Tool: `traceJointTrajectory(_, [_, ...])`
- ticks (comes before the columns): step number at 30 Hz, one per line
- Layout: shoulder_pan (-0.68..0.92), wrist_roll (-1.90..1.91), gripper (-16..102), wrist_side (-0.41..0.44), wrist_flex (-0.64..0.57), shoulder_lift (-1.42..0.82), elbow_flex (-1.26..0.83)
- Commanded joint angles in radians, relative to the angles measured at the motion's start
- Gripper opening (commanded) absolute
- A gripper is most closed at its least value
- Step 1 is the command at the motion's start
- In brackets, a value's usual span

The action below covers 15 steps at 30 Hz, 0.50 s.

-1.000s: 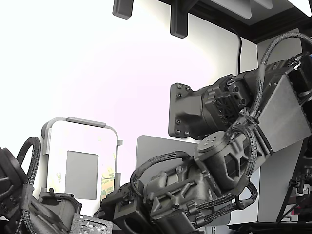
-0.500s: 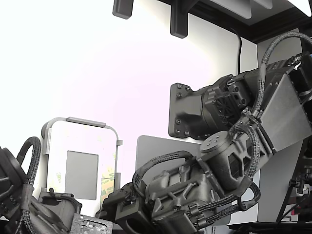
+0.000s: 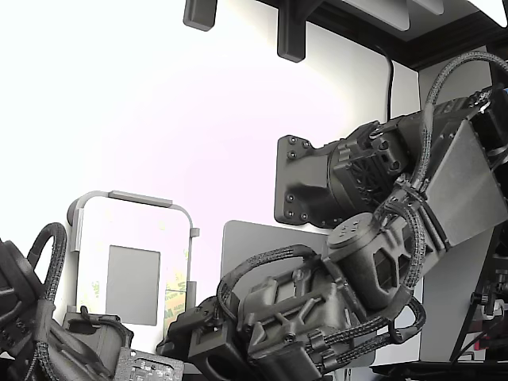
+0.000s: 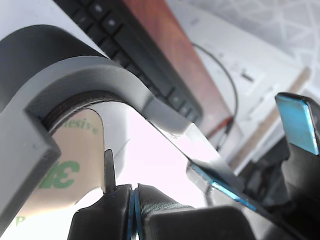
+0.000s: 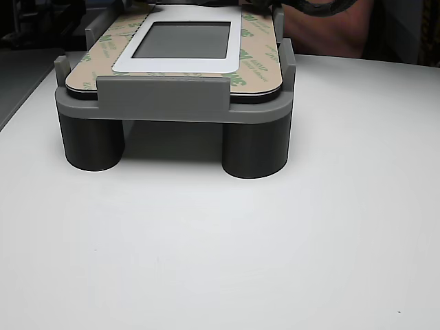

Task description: Peel off protective film from adhesive tape.

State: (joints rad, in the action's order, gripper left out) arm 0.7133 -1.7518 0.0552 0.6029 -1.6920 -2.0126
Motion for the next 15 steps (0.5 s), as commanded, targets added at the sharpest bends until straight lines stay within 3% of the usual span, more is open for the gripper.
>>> traceJointTrajectory(1, [-0.018, -0.003, -10, 0.002, -0.003, -0.029, 0.017])
traceJointTrajectory(15, [-0.029, -0.009, -10, -0.002, -0.028, -0.025, -0.006])
